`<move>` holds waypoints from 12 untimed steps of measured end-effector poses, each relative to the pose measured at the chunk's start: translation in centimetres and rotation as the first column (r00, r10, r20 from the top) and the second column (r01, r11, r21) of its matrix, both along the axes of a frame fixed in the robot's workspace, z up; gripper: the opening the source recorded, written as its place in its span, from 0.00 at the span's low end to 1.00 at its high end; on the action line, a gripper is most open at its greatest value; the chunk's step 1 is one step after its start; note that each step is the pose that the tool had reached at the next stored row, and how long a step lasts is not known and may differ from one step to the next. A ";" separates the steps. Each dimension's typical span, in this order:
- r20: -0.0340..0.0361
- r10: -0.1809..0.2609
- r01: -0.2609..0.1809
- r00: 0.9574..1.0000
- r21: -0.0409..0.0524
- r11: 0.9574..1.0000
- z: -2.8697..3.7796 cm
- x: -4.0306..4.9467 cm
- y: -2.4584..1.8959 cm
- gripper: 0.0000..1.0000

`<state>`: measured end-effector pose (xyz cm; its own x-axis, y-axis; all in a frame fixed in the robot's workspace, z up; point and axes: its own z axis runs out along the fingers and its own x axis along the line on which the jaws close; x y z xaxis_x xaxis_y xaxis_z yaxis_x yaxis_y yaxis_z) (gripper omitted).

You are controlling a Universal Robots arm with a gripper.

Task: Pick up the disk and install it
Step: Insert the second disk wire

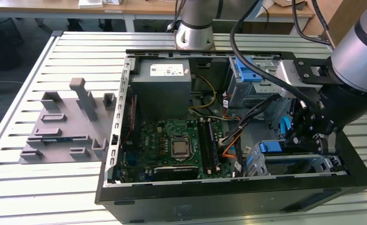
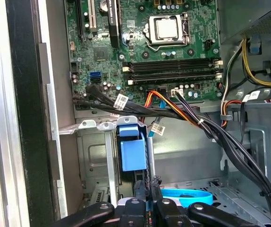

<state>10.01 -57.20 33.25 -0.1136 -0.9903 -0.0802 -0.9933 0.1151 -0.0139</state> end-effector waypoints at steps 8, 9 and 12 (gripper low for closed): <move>0.000 0.000 0.000 1.000 0.000 1.000 -0.21 0.02 -0.04 0.16; 0.000 0.000 0.000 1.000 0.000 1.000 -0.21 0.02 -0.04 0.16; 0.000 0.000 0.000 1.000 0.000 1.000 -0.23 0.02 -0.04 0.16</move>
